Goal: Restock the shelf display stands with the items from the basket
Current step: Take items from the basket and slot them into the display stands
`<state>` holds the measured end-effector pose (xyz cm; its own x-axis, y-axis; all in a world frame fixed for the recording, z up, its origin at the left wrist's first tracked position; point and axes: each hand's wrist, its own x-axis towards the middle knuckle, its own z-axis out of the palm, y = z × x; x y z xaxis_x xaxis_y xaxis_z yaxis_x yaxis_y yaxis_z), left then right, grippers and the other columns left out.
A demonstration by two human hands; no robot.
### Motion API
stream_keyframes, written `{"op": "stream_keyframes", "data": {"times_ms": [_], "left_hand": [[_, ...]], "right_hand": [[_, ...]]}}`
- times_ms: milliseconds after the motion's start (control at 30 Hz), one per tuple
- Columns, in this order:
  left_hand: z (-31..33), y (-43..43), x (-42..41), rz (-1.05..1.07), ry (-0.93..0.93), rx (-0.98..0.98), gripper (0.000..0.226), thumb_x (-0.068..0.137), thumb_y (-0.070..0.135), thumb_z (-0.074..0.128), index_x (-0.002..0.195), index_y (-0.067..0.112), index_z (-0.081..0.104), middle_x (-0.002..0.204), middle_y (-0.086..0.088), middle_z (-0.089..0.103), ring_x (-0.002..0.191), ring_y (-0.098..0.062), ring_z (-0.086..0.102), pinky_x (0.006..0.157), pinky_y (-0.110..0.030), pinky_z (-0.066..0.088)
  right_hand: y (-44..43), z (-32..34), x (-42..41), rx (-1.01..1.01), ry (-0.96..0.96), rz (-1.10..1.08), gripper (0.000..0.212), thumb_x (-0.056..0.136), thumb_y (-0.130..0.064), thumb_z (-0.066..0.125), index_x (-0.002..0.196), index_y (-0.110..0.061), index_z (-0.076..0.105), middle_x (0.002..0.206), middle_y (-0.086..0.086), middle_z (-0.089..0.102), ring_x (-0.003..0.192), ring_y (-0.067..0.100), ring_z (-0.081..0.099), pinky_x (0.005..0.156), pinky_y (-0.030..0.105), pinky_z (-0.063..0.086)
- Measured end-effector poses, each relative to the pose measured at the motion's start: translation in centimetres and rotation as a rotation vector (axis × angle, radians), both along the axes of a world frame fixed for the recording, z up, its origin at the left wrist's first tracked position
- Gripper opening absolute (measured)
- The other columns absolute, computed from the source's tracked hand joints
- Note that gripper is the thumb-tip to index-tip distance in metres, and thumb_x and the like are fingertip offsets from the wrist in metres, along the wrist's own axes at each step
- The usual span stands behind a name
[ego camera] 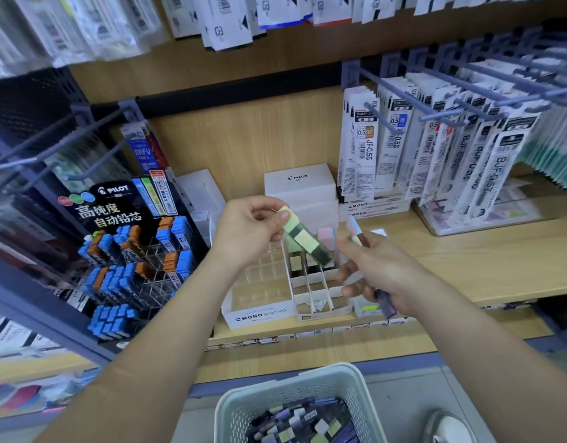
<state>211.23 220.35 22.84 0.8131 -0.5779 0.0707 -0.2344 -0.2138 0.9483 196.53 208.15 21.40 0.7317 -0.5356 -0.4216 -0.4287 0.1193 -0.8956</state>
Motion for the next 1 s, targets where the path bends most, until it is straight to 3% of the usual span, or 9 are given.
{"op": "stream_keyframes", "data": {"times_ms": [133,300,400,533,667,867,1000], "left_hand": [[-0.7,0.5,0.6,0.024,-0.273,0.168,0.010,0.087,0.014,0.067,0.088,0.022,0.072,0.080,-0.001,0.071,0.072,-0.012,0.065,0.076,-0.028,0.054],[-2.0,0.2,0.0,-0.004,-0.553,0.345,0.018,0.089,0.016,0.064,0.105,0.016,0.072,0.090,0.001,0.069,0.085,-0.015,0.061,0.083,-0.024,0.046],[-2.9,-0.2,0.1,-0.034,-0.678,0.358,0.016,0.087,0.016,0.066,0.100,0.016,0.074,0.095,-0.004,0.068,0.085,-0.020,0.061,0.081,-0.032,0.049],[-3.7,-0.7,0.3,-0.029,-0.714,0.428,0.020,0.086,0.020,0.068,0.105,0.017,0.071,0.095,-0.004,0.068,0.087,-0.021,0.062,0.081,-0.033,0.049],[-4.4,-1.0,0.5,-0.029,-0.703,0.489,0.020,0.084,0.024,0.070,0.102,0.016,0.069,0.095,-0.002,0.070,0.090,-0.020,0.063,0.081,-0.033,0.050],[-5.0,-1.2,0.9,-0.055,-0.770,0.442,0.014,0.083,0.017,0.070,0.093,0.010,0.075,0.093,-0.004,0.067,0.089,-0.023,0.061,0.079,-0.035,0.049],[-5.1,-1.6,1.1,-0.079,-0.837,0.526,0.018,0.089,0.020,0.062,0.096,0.008,0.074,0.097,-0.007,0.063,0.094,-0.024,0.058,0.078,-0.032,0.046]], "right_hand": [[-0.8,-0.7,0.2,0.011,0.023,-0.070,0.007,0.092,-0.014,0.054,0.085,-0.014,0.053,0.071,0.009,0.055,0.045,0.013,0.037,0.038,0.018,0.025],[-0.9,-0.8,0.6,0.165,-0.081,-0.141,0.016,0.083,0.004,0.047,0.094,-0.003,0.057,0.071,0.010,0.048,0.050,0.017,0.038,0.044,0.022,0.030],[-0.8,-0.8,0.8,0.274,-0.149,-0.185,0.024,0.084,0.006,0.046,0.104,0.011,0.057,0.087,0.013,0.055,0.050,0.022,0.045,0.049,0.027,0.039],[-0.7,-0.4,0.6,0.445,-0.233,-0.197,0.022,0.092,0.001,0.059,0.114,0.006,0.056,0.083,0.015,0.058,0.061,0.025,0.059,0.062,0.038,0.061],[-0.7,-0.4,0.3,0.439,-0.234,-0.196,0.017,0.093,-0.004,0.061,0.108,0.003,0.059,0.084,0.018,0.066,0.060,0.027,0.070,0.059,0.039,0.061],[-0.5,-0.5,0.1,0.390,-0.201,-0.156,0.015,0.096,-0.023,0.060,0.098,-0.007,0.061,0.072,0.011,0.064,0.051,0.021,0.066,0.045,0.025,0.051],[-0.5,-0.3,0.1,0.471,-0.247,-0.132,0.016,0.097,-0.008,0.054,0.107,0.001,0.063,0.077,0.016,0.061,0.054,0.023,0.057,0.048,0.029,0.050]]}}
